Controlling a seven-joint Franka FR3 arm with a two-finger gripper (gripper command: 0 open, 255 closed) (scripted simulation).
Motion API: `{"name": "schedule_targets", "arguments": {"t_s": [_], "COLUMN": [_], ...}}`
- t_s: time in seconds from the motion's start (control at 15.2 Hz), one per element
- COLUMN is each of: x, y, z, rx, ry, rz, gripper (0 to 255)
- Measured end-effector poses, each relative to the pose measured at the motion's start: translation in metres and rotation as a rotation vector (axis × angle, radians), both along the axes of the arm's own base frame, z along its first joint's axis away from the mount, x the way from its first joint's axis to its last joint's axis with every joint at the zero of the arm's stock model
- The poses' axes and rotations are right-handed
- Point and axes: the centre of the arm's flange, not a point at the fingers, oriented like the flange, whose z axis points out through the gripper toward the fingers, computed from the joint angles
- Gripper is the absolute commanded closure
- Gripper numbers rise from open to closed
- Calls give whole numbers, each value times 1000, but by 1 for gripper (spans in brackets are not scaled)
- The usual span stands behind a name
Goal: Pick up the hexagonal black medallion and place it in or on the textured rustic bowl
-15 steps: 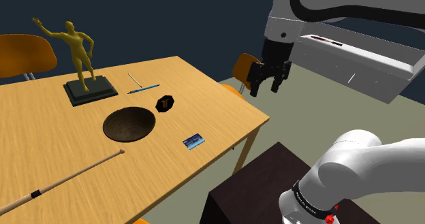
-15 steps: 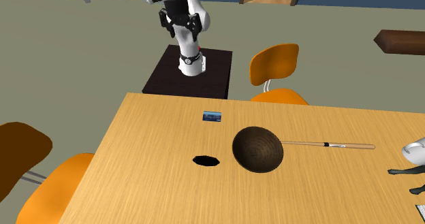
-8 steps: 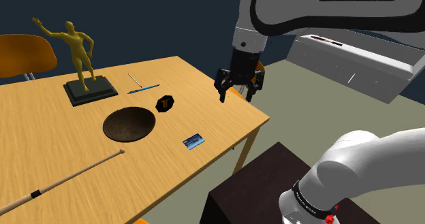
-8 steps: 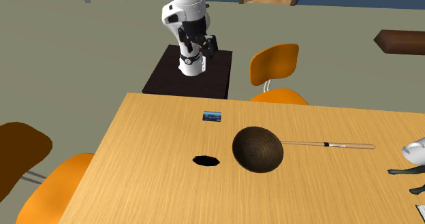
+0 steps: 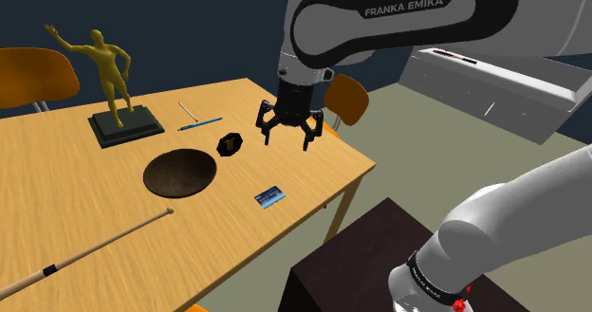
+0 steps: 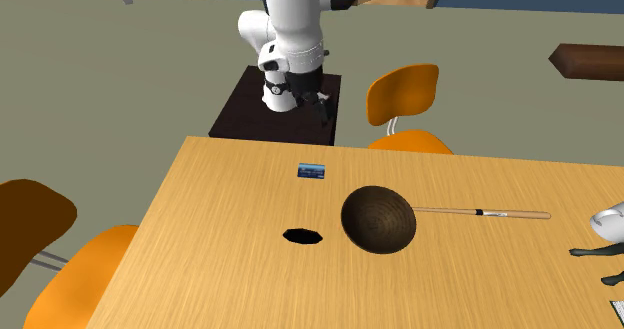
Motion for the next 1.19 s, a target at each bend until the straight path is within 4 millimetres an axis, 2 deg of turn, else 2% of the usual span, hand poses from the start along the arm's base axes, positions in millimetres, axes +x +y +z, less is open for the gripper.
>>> {"name": "schedule_targets", "arguments": {"t_s": [0.4,0.86,1.19], "x": [62,135,190], "y": [32,49,51], "z": [-33,-71,-97], "rx": [4,8,11], "ry": [6,14,21], "rz": [-212,-461,-639], "gripper": [0,0,0]}}
